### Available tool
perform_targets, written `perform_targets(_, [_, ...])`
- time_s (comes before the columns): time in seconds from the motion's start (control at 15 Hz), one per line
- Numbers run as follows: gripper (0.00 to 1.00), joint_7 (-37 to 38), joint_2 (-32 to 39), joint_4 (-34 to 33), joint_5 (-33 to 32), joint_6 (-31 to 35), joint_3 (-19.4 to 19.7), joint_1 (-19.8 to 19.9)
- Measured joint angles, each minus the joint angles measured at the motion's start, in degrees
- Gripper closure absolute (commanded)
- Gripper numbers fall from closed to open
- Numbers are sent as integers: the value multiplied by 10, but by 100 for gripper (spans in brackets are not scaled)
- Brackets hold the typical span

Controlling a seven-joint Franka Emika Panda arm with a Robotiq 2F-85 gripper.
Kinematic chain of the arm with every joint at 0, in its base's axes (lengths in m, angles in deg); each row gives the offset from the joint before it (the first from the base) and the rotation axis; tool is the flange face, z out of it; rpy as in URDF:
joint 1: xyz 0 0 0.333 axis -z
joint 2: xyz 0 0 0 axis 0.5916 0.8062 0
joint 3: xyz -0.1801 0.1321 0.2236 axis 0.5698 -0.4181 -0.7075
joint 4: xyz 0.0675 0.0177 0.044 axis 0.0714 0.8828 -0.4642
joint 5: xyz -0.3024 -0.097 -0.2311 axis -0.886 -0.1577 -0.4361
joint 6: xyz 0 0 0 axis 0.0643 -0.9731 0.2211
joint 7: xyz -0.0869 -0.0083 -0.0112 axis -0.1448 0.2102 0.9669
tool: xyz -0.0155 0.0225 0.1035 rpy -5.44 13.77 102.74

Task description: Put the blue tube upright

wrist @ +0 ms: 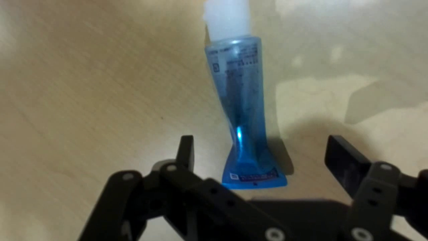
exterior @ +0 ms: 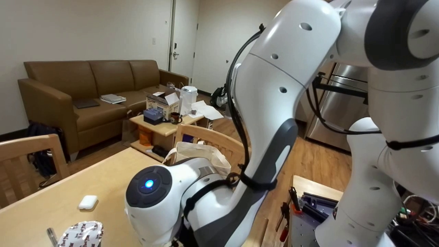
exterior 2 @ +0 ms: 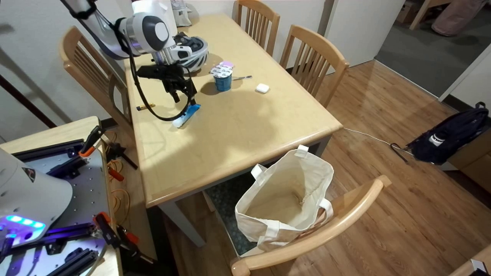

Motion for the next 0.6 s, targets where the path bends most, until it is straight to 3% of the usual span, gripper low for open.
perform_targets(0.2, [0, 34, 1, 0, -10, 10, 23, -25])
perform_targets(0.6, [0, 56, 28, -1, -39, 154, 74, -68])
